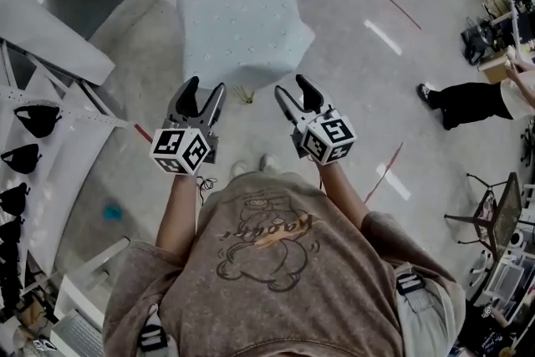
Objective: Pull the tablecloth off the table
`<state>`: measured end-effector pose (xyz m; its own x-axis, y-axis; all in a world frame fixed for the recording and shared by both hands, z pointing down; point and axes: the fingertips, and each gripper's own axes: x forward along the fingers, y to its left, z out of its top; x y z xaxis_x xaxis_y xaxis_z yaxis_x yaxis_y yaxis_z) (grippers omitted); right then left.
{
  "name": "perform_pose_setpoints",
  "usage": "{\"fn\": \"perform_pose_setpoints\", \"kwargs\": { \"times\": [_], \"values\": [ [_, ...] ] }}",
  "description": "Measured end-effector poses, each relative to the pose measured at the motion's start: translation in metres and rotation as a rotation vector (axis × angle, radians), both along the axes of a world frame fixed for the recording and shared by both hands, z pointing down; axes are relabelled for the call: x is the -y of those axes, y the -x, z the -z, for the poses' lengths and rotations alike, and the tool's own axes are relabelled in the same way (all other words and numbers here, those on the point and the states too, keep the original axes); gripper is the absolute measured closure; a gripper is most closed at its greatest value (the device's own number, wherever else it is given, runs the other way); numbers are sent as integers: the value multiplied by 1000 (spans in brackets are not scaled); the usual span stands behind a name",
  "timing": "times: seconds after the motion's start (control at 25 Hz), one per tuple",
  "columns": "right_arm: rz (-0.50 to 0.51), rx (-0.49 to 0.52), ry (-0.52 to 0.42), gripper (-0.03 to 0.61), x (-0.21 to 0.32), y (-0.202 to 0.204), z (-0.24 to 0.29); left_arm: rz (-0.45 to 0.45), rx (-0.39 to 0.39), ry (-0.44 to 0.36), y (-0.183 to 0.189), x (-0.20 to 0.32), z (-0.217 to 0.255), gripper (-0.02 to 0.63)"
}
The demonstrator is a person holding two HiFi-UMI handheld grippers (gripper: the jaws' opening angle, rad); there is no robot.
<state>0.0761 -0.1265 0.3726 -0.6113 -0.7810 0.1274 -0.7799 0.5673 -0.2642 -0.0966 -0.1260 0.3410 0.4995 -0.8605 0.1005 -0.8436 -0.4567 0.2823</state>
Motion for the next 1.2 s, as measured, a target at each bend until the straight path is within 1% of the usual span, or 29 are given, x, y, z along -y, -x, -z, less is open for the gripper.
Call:
{"fn": "perform_pose_setpoints", "kwargs": {
  "times": [0.08,0.2,0.44,0.68,0.96,1.08,1.2],
  "values": [
    [6,13,9,294,3,0,-3,-1,3,15,-1,3,-6,322],
    [21,19,28,268,8,0,-11,2,-2,43,0,7,-16,313],
    [39,12,74,264,17,-1,-30,11,-8,98,0,15,-40,313],
    [55,2,120,264,29,-1,-65,20,0,157,0,24,-77,313],
    [50,18,191,256,44,-1,-115,33,-16,240,6,34,-136,311],
    [49,6,218,255,45,-5,-140,32,-30,283,10,32,-164,304],
    [47,0,246,247,53,-10,-168,20,-27,321,12,36,-193,298]
  ]
}}
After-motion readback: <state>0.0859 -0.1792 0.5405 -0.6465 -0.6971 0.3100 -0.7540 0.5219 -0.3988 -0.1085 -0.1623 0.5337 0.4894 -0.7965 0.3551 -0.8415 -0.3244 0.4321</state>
